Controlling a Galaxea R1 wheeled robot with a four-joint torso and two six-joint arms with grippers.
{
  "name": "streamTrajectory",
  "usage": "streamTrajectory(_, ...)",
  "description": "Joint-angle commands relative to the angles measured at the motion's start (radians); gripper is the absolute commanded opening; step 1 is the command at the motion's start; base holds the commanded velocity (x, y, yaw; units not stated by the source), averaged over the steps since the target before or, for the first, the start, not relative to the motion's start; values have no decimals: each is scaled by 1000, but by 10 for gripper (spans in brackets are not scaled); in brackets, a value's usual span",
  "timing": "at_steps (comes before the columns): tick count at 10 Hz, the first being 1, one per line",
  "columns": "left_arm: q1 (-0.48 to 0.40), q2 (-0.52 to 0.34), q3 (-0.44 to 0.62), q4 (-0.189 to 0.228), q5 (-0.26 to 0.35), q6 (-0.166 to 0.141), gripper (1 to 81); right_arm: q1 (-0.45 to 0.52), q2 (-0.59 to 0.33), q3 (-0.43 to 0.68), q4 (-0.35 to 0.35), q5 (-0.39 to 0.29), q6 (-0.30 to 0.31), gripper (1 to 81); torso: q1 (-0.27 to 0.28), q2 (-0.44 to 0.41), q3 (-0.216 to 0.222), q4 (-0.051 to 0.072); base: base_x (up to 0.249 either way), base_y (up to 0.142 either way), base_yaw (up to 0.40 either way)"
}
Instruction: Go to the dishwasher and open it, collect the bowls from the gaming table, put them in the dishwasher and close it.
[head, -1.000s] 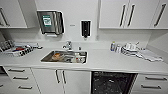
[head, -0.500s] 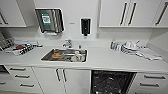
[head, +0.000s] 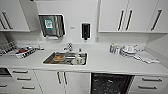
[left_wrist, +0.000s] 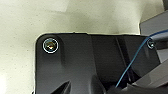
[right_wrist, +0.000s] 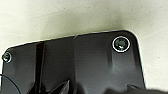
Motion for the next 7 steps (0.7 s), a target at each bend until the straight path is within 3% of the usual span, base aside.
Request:
streamTrajectory(1,-29,-10,6,-2,52,4,811,38,-5,3,-7,-46,1,811,-61,94,65,0,0,0,0)
streamTrajectory(7,-24,-10,5,-3,51,4,811,44,-3,3,-5,-40,1,811,-200,307,194,0,0,0,0)
